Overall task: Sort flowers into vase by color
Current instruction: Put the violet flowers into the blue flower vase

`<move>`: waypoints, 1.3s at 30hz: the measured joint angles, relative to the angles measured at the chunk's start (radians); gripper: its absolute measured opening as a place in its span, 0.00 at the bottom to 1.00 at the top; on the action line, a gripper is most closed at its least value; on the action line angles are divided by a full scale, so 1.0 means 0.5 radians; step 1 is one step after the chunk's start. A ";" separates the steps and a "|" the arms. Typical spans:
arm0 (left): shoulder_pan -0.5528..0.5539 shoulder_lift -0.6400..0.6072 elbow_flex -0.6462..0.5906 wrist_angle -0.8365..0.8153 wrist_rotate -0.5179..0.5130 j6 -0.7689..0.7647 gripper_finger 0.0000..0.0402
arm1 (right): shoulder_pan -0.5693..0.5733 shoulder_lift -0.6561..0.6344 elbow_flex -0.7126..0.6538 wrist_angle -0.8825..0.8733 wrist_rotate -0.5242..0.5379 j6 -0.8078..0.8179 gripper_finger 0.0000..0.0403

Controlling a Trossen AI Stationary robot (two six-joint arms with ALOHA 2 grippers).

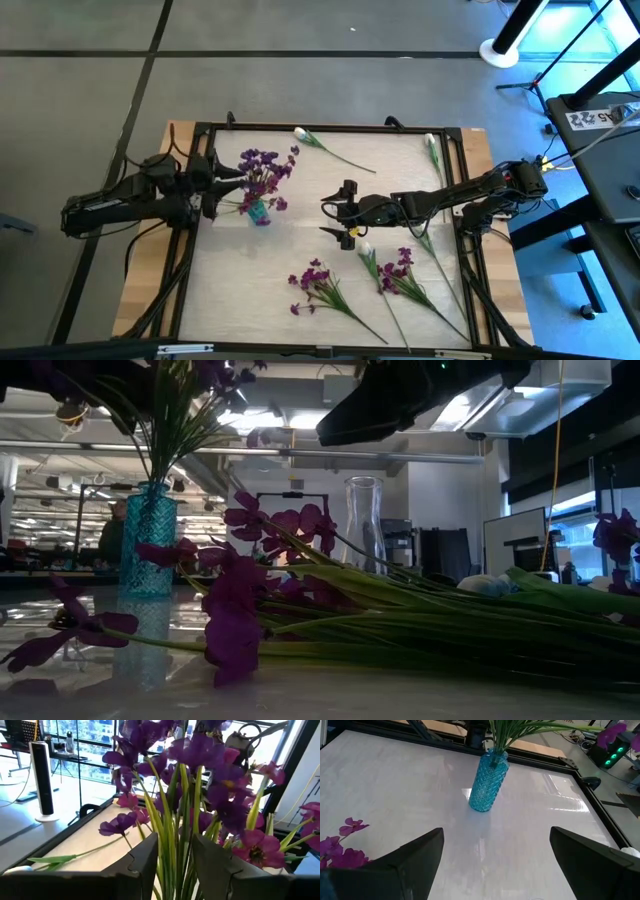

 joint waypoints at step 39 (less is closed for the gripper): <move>0.000 0.151 0.439 0.230 -0.185 -0.079 0.31 | 0.000 0.000 0.001 -0.091 0.015 0.038 0.90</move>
